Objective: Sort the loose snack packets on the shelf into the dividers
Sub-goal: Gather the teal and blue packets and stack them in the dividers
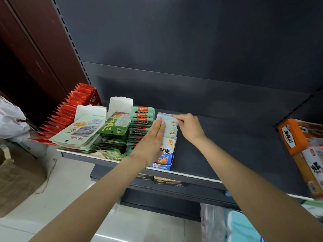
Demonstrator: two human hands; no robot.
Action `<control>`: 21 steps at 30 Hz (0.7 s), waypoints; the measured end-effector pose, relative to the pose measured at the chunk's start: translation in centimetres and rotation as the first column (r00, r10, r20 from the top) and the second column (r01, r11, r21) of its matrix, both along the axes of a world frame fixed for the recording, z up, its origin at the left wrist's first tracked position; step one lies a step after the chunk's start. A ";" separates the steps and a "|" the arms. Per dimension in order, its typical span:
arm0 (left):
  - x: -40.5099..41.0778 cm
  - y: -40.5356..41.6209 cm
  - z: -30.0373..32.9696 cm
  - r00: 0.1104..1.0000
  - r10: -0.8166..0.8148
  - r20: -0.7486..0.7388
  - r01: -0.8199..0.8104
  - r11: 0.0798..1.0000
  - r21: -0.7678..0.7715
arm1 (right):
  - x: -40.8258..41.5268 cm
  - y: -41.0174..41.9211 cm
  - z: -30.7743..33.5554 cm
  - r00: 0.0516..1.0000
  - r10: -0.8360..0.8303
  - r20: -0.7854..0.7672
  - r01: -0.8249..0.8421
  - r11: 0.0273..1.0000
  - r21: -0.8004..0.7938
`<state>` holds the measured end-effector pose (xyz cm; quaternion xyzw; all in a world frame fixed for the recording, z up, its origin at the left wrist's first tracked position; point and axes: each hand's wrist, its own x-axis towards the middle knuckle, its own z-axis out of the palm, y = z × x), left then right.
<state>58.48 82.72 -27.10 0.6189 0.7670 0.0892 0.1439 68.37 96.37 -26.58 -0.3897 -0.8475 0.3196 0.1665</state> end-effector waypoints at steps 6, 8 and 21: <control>0.5 0.7 0.4 0.983 0.017 -0.182 -0.030 0.997 -0.071 | 1.5 -2.1 -0.1 0.993 -0.054 -0.103 0.019 0.949 -0.314; 0.3 1.0 0.6 0.959 -0.015 -0.283 -0.012 0.996 -0.092 | 1.6 -2.6 -0.4 0.998 0.043 -0.055 -0.059 0.939 -0.340; -1.7 2.6 1.5 0.818 -0.183 -0.545 0.081 0.975 -0.206 | 1.2 -2.9 0.9 0.993 0.120 0.010 -0.103 0.890 -0.444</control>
